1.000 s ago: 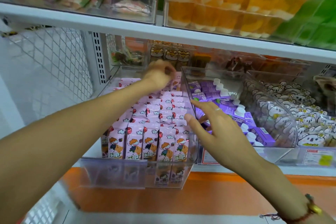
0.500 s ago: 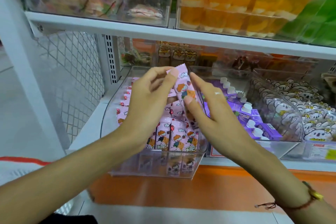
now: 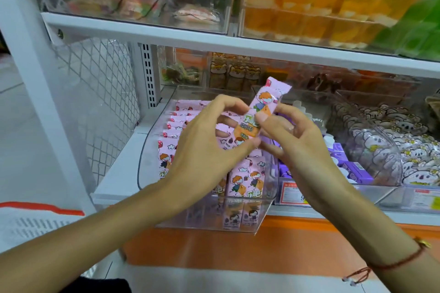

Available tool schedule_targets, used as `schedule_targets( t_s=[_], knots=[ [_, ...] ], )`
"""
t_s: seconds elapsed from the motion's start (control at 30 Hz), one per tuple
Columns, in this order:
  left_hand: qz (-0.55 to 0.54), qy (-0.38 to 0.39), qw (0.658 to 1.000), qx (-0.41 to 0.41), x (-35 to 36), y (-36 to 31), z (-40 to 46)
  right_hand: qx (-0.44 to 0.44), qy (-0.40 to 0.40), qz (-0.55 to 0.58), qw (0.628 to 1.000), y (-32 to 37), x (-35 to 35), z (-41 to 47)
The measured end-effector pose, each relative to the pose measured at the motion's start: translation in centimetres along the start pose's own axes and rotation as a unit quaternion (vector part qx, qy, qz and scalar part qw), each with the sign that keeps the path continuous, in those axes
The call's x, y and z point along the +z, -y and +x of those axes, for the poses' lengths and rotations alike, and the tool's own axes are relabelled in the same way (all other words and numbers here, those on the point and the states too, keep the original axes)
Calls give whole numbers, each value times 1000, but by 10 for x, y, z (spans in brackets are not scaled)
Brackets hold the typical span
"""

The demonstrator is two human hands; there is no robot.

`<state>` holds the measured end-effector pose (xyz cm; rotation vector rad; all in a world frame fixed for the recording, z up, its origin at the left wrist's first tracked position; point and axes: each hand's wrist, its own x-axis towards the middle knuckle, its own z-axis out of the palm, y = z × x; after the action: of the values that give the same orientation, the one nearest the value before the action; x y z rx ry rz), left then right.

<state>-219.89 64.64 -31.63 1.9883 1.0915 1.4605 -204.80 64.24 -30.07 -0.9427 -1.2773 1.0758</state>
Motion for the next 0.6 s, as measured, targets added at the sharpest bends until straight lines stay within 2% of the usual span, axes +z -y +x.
schedule_targets(
  t_s=[0.07, 0.13, 0.2, 0.27, 0.33, 0.37, 0.47, 0.6],
  knots=[
    [-69, 22, 997, -38, -3, -2, 3, 0, -3, -42, 999, 1, -2, 2],
    [-171, 55, 976, -126, -6, -5, 7, 6, -21, -61, 998, 3, -5, 4],
    [-285, 106, 920, -247, -10, -9, 12, 20, -41, -68, 997, 4, -8, 6],
    [-382, 151, 844, -345, -13, -13, 17, 32, -51, -66, 996, 5, -7, 6],
    [-441, 162, 781, -411, -16, -15, 20, 35, -54, -79, 995, 4, -6, 5],
    [-452, 160, 763, -433, -17, -16, 20, 36, -56, -86, 994, 3, -6, 5],
    [-453, 163, 748, -457, -17, -14, 21, 37, -53, -89, 994, 3, -8, 5],
    [-437, 186, 760, -444, -18, -11, 22, 30, -48, -86, 995, 3, -7, 5]
  ],
)
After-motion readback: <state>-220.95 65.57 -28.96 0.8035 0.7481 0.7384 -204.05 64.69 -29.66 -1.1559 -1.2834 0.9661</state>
